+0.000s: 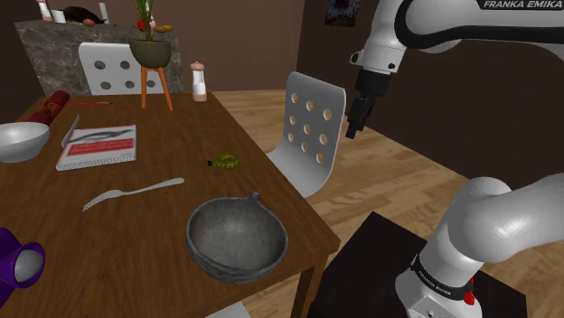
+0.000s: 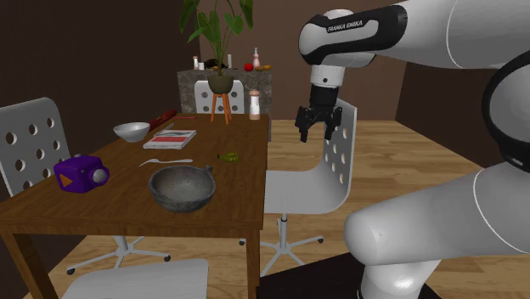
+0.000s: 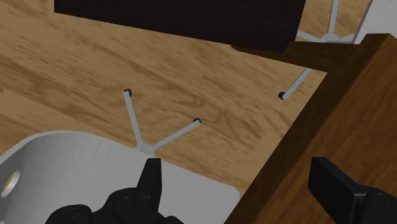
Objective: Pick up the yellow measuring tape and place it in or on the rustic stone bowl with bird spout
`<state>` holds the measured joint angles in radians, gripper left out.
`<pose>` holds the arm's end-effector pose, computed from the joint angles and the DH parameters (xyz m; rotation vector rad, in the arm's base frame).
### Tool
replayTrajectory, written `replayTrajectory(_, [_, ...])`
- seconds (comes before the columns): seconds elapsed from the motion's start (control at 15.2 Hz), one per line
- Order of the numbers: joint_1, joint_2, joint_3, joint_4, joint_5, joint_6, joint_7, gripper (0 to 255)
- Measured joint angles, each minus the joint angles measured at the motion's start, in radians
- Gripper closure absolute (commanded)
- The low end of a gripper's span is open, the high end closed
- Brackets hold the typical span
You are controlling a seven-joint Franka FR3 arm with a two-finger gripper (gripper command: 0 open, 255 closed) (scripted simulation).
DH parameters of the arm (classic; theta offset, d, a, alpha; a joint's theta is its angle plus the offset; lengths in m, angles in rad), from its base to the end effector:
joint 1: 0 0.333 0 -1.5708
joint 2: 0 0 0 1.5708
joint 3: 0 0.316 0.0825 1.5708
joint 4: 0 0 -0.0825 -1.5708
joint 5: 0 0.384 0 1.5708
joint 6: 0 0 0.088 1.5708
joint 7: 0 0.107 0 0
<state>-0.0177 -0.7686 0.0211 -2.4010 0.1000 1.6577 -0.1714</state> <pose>0.3188 0.0126 0.5718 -3.0487 -0.2469 -0.0498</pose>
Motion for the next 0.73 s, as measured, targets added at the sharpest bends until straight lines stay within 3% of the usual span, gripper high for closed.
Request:
replayTrajectory(0.2, [0.005, 0.031, 0.021, 0.005, 0.008, 0.028, 0.02, 0])
replayTrajectory(0.73, [0.026, 0.294, 0.142, 0.138, 0.025, 0.171, 0.148, 0])
